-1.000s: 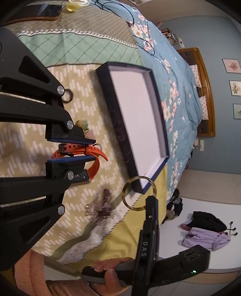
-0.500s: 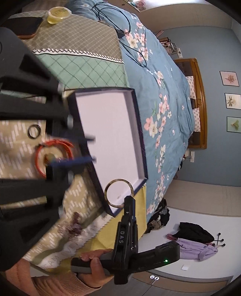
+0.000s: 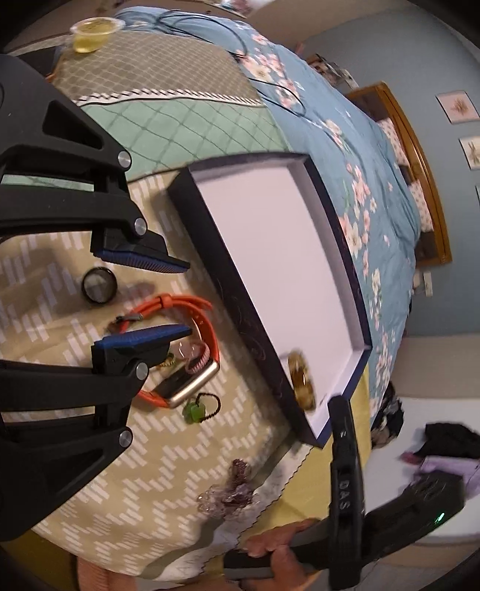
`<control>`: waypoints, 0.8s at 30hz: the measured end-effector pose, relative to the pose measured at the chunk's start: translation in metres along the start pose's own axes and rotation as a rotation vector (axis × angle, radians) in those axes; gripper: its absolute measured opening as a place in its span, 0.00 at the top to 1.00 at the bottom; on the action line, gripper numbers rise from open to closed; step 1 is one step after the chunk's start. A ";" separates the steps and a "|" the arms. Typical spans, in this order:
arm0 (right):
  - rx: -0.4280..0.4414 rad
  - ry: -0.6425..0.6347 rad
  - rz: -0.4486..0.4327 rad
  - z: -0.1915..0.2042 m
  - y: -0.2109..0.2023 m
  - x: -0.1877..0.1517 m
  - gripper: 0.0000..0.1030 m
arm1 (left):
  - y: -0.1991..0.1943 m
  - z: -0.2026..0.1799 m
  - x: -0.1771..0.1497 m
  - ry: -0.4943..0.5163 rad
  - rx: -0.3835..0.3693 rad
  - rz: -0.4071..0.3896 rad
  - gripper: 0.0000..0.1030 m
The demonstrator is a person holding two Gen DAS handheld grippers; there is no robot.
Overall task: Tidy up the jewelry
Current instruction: 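Lower the bangle into the box and open the right tool while the left lifts the watch, then carry the orange watch band into the box and open the left tool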
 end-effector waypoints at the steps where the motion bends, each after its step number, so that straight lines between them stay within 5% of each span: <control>1: -0.010 -0.003 0.010 -0.002 0.002 -0.001 0.96 | 0.002 -0.002 0.001 0.017 -0.001 0.000 0.72; 13: -0.004 0.033 0.055 -0.010 0.015 -0.009 0.79 | 0.018 0.000 -0.002 -0.027 -0.039 0.050 0.91; 24: -0.071 -0.035 0.097 -0.011 0.026 -0.006 0.72 | -0.030 0.030 0.026 -0.188 -0.077 -0.081 0.91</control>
Point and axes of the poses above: each gripper's, at about its wrist camera, not at the fingertips, and y roughly the way its jaws point, z to its left, x to its top, the point moved 8 cm from there along y, roughly the way its jaws point, and after that the axes turned 1 degree about -y, right-handed, at the moved point
